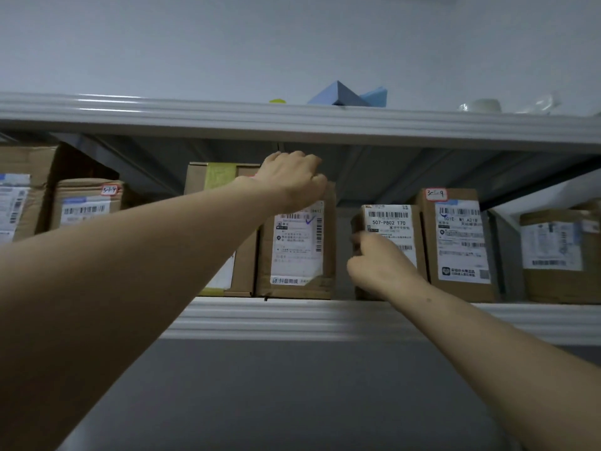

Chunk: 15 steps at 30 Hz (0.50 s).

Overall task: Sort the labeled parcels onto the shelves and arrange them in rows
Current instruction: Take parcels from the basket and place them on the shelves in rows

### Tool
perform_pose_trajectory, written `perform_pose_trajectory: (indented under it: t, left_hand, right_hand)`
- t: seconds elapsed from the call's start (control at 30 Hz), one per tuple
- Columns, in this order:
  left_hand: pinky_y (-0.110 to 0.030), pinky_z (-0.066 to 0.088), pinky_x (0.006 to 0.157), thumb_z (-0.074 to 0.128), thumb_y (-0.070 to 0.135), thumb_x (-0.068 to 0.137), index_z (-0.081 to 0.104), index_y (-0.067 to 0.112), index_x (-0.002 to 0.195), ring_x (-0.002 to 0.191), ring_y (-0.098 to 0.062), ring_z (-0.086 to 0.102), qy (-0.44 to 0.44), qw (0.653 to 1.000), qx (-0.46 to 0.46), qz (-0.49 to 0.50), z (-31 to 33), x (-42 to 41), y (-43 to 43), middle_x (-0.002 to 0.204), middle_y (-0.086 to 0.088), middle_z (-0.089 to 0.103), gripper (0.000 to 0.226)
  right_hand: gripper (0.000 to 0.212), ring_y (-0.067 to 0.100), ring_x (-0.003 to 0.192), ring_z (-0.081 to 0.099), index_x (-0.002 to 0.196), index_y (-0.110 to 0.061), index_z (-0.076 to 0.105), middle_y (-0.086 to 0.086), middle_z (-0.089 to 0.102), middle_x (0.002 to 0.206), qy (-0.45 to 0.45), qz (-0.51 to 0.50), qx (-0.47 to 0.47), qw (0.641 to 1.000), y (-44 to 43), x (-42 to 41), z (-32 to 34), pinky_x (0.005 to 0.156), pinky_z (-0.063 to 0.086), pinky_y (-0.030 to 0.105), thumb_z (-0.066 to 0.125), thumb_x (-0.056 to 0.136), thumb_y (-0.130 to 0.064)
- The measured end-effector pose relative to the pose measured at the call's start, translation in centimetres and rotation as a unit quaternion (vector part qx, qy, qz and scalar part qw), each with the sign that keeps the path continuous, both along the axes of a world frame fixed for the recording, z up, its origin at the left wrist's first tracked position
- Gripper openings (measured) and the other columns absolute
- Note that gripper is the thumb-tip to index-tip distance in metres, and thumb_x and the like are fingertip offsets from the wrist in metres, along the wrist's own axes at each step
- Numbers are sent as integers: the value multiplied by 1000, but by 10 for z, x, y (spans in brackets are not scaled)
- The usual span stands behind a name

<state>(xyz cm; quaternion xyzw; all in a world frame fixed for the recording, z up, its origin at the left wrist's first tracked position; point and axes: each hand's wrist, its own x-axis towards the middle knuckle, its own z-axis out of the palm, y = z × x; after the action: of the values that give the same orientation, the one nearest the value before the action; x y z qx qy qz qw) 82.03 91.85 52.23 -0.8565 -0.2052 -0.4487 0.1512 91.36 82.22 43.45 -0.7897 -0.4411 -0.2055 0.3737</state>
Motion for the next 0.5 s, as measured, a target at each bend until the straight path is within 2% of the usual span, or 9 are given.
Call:
perform_pose_trajectory:
  t: [0.1,0.2,0.3,0.43,0.5]
  left_hand:
    - [-36,32,105,39,21,96,34,14,146,135,-24,36,-33,997,37,-55,0,9,-18,147,-9,39,50]
    - [-36,32,107,41,14,95,29,15,148,136,-24,35,12,996,66,-64,-1,29,-40,149,-8,37,55]
    - [-38,32,108,41,12,94,29,14,148,136,-27,35,59,996,43,-52,-2,59,-56,150,-10,34,54]
    - [-40,29,112,40,14,96,22,12,149,140,-28,31,112,993,-39,-3,-4,98,-66,153,-12,30,56]
    - [-39,25,114,37,16,98,18,12,151,142,-28,27,139,988,-71,12,-6,112,-68,155,-12,27,57]
  right_hand:
    - [48,27,117,51,135,-16,46,7,53,130,11,11,90,996,-19,21,6,95,47,46,45,88,-6]
    - [47,23,114,53,133,-17,49,5,57,127,22,12,160,987,-40,43,10,93,48,43,45,88,-4]
    - [45,21,116,52,129,-17,53,3,58,126,29,14,206,978,-58,64,10,92,47,39,45,88,-2]
    - [40,20,113,52,124,-19,55,3,55,127,32,18,189,981,-74,91,6,85,49,34,46,89,-1]
    - [38,18,106,52,123,-20,55,3,55,125,31,21,165,986,-79,104,4,75,50,29,46,90,-3]
